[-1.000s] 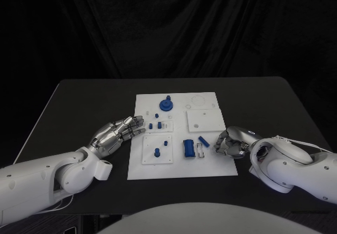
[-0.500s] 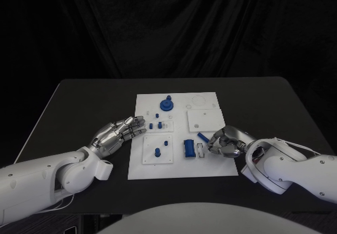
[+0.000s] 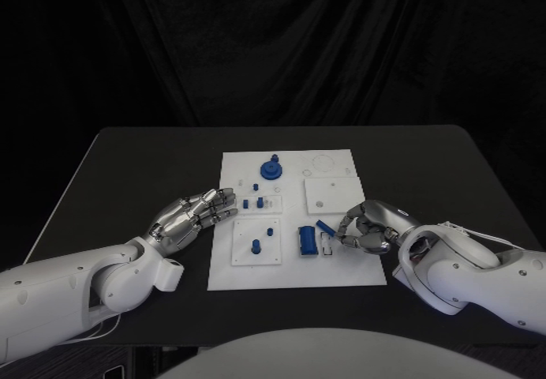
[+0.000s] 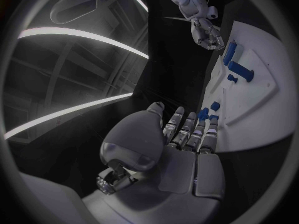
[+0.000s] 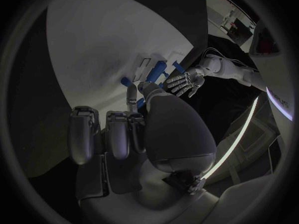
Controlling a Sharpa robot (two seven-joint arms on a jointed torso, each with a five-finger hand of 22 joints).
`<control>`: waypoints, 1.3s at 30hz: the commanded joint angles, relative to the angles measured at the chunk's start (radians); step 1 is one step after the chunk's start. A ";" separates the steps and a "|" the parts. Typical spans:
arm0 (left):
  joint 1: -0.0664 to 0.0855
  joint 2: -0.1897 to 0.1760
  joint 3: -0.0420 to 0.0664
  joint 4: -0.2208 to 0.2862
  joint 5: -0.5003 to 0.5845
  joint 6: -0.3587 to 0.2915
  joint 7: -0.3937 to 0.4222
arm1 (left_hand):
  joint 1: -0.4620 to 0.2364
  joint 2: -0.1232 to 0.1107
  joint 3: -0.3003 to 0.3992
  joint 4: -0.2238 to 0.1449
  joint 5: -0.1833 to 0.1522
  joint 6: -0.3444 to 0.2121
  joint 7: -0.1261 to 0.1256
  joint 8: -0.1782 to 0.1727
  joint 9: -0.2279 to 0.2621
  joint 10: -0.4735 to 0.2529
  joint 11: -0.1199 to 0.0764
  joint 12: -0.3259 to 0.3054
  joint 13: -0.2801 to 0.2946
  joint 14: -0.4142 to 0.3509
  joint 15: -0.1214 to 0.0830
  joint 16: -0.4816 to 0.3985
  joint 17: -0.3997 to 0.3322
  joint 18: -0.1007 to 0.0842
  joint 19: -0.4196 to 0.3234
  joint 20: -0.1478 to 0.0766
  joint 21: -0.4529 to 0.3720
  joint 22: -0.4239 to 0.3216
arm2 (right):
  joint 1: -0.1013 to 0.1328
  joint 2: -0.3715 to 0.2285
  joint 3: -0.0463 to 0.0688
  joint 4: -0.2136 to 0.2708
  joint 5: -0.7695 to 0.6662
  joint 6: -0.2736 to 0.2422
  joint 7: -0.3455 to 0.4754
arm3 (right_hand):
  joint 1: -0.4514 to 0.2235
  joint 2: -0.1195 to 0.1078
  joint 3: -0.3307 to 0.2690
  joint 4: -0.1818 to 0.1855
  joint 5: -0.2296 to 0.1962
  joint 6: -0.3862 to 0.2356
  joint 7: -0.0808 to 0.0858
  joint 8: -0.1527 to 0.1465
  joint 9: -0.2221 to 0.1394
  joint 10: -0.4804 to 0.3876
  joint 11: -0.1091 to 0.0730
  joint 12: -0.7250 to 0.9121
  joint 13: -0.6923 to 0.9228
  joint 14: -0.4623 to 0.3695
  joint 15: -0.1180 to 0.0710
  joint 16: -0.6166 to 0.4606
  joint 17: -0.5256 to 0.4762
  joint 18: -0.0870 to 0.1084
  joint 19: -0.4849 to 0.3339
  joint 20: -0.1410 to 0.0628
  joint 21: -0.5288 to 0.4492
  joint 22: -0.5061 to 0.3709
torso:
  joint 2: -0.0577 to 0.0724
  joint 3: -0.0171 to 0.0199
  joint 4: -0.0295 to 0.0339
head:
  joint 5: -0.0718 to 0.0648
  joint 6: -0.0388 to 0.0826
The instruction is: Assemble the parts on the task board
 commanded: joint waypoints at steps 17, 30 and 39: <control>-0.002 0.002 0.001 0.000 0.004 0.017 0.002 | 0.002 -0.001 0.006 0.003 0.000 0.008 0.027 0.005 0.001 0.007 0.002 0.004 0.001 0.009 -0.001 0.007 0.001 -0.019 0.008 -0.002 0.004 0.001 | -0.003 0.022 0.001 -0.017 -0.408 -0.039 -0.170 | -0.059 -0.057 0.058 0.072 -0.320 -0.074 0.028 0.031 -0.019 0.104 0.033 0.003 0.263 0.084 0.030 -0.014 0.162 0.008 0.052 0.031 -0.022 0.221 | 0.000 0.0014 -0.0011 | -0.001 0.000; -0.002 0.007 0.001 -0.004 0.004 0.022 -0.004 | 0.002 -0.001 0.007 0.003 0.001 0.008 0.027 0.005 0.001 0.007 0.002 0.004 0.001 0.009 -0.001 0.007 0.001 -0.019 0.007 -0.003 0.004 0.001 | -0.003 0.078 0.001 -0.066 -0.368 -0.008 -0.172 | -0.106 -0.035 0.071 0.071 -0.334 -0.064 0.021 0.043 -0.028 0.104 0.028 0.003 0.263 0.083 0.025 -0.016 0.157 0.010 0.049 0.028 -0.029 0.219 | 0.000 0.0002 -0.0010 | -0.002 0.000; -0.002 0.011 0.001 -0.007 0.004 0.027 -0.005 | 0.002 -0.001 0.007 0.003 0.001 0.008 0.027 0.005 0.001 0.007 0.002 0.004 0.001 0.009 0.000 0.007 0.001 -0.019 0.007 -0.003 0.004 0.000 | -0.004 0.113 0.002 -0.100 -0.360 0.018 -0.172 | -0.084 -0.022 0.091 0.065 -0.314 -0.058 0.016 0.050 -0.033 0.104 0.023 0.003 0.263 0.082 0.022 -0.017 0.155 0.011 0.049 0.025 -0.031 0.218 | 0.000 0.0003 0.0005 | -0.004 0.000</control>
